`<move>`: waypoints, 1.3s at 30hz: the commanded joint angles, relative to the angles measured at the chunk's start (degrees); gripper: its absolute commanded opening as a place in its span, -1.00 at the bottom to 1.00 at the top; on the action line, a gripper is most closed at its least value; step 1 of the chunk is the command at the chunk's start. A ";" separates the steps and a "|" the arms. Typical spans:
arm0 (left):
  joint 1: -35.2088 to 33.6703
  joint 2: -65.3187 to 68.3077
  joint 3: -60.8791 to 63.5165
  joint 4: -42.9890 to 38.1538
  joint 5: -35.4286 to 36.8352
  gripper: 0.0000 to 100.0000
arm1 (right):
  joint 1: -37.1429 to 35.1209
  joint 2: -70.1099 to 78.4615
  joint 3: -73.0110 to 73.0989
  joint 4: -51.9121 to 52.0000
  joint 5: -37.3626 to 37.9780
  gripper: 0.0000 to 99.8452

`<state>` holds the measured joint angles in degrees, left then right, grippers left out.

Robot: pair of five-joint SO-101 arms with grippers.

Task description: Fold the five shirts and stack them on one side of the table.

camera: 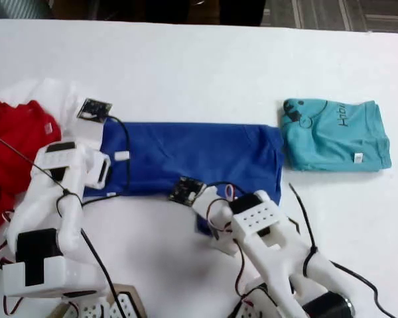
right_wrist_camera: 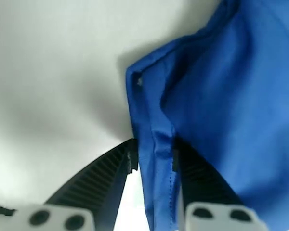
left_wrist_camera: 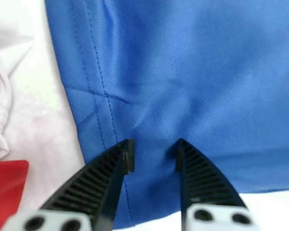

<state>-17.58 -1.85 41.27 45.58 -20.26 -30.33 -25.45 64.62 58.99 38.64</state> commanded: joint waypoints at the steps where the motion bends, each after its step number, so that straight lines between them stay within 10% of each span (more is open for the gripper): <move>1: -0.18 0.18 -0.84 -0.35 0.00 -0.67 | 1.27 5.93 -1.23 -0.13 0.26 -0.73; 23: -0.18 0.18 -0.84 -0.26 0.00 -0.67 | 1.19 8.22 -14.24 12.53 3.34 -0.96; 39: -0.18 0.18 -0.84 -0.35 0.00 -0.67 | 1.19 8.84 -18.64 15.16 3.16 -0.61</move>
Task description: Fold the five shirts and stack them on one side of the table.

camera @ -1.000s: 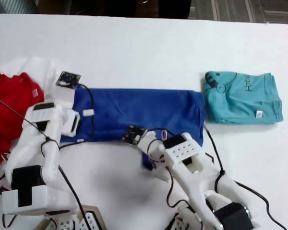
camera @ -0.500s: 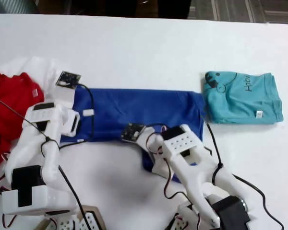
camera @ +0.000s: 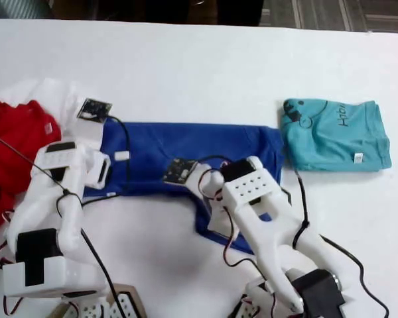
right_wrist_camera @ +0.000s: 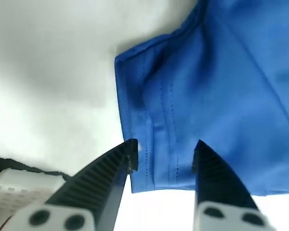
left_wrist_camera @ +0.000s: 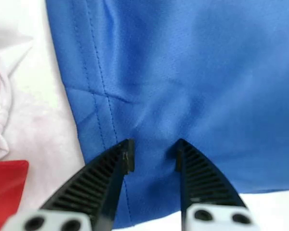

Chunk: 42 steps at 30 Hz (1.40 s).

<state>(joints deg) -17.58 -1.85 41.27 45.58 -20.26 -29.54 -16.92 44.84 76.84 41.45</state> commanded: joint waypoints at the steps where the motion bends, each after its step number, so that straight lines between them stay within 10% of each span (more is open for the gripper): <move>1: -0.18 0.18 -0.84 -0.35 0.00 -0.67 | 0.40 0.31 2.46 -3.91 0.26 -0.61; 20: -0.18 0.26 -1.01 -0.44 0.00 -0.67 | -8.92 0.40 9.32 -7.60 -4.13 -0.48; 42: -0.18 0.18 -0.84 -0.44 0.00 -0.67 | -2.86 12.70 10.20 -13.76 -5.80 -0.48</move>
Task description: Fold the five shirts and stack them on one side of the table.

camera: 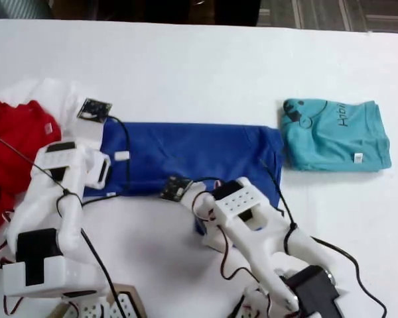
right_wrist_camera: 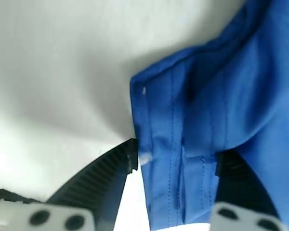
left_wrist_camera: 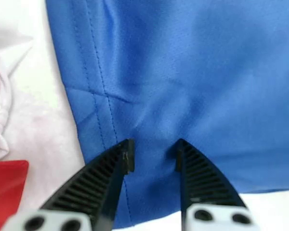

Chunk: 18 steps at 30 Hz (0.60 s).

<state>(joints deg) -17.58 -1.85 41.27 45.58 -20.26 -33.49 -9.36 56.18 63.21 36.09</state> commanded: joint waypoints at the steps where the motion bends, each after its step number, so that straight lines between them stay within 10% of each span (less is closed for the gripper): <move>1: -0.18 0.18 -0.84 -0.44 0.00 -0.67 | 1.10 6.29 -2.11 0.48 -0.44 -0.48; 7: -0.18 0.18 -0.84 -0.44 0.00 -0.67 | 1.10 9.36 -3.87 1.89 -0.09 -0.53; 11: -0.18 0.18 -0.84 -0.44 0.00 -0.67 | 1.27 9.27 -4.84 2.15 -0.09 -0.99; 18: -0.26 0.18 -0.84 -0.44 0.00 -0.67 | 4.00 9.19 -7.38 2.15 0.00 -0.96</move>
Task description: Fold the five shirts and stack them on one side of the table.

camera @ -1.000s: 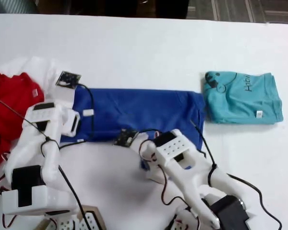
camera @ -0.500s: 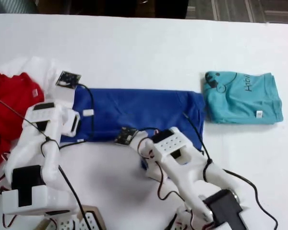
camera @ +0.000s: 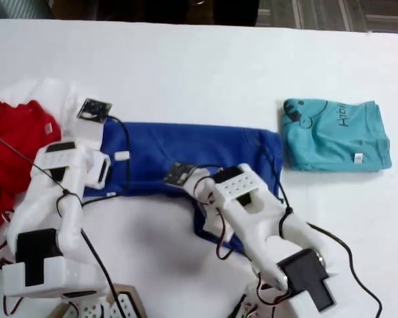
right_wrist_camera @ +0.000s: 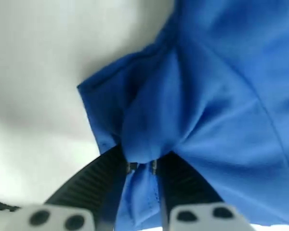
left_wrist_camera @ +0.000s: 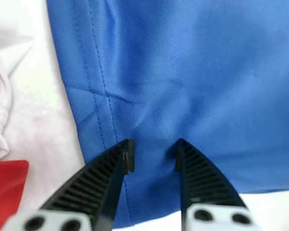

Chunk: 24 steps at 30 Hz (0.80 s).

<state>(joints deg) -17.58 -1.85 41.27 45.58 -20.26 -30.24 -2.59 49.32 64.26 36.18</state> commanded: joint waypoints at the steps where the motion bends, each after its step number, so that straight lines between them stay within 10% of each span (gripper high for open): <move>1: -0.26 0.18 -0.84 -0.44 0.00 -0.67 | 1.36 2.42 -1.23 1.19 -0.09 -0.96; 24: -0.26 0.18 -0.84 -0.44 0.00 -0.67 | 14.02 19.56 -55.12 20.53 15.30 -0.96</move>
<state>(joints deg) -17.58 -1.85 41.27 45.58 -20.26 -16.97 11.82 3.16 83.87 51.03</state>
